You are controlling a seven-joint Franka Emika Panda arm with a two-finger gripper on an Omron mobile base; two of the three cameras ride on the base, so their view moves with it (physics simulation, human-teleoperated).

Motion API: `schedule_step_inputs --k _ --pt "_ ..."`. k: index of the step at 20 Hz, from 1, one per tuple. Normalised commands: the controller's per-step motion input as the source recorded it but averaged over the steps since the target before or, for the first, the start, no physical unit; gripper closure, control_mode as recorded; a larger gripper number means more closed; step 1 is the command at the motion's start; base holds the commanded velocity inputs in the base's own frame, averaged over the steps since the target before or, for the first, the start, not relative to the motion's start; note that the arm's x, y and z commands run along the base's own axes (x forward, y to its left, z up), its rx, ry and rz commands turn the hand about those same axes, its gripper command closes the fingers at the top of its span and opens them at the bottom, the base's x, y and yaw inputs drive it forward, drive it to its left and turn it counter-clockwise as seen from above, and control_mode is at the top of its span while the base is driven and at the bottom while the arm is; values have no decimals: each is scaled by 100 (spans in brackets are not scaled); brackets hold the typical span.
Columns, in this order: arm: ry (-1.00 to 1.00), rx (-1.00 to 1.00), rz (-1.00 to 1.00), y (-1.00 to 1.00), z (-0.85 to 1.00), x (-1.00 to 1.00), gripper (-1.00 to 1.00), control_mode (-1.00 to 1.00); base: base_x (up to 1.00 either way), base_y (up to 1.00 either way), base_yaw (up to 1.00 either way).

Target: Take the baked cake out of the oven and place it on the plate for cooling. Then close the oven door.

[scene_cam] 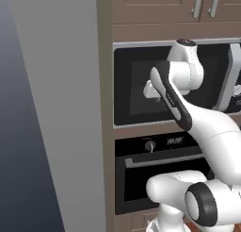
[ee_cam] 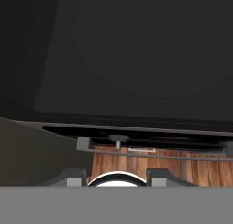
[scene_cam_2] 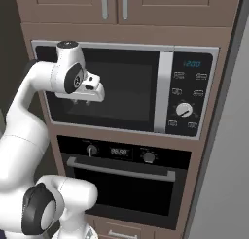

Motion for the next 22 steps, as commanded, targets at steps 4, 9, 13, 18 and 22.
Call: schedule_step_inputs --k 4,9,13,18,22 --pt "0 0 0 0 0 0 -100 100 -32 0 0" --pt "0 0 0 0 0 0 -100 100 -92 -29 -4" --pt "0 0 0 0 0 0 -100 100 -11 -61 14" --pt "0 0 0 0 0 0 -100 100 4 -93 51" --pt "0 0 0 0 0 0 -100 100 -3 -75 67"
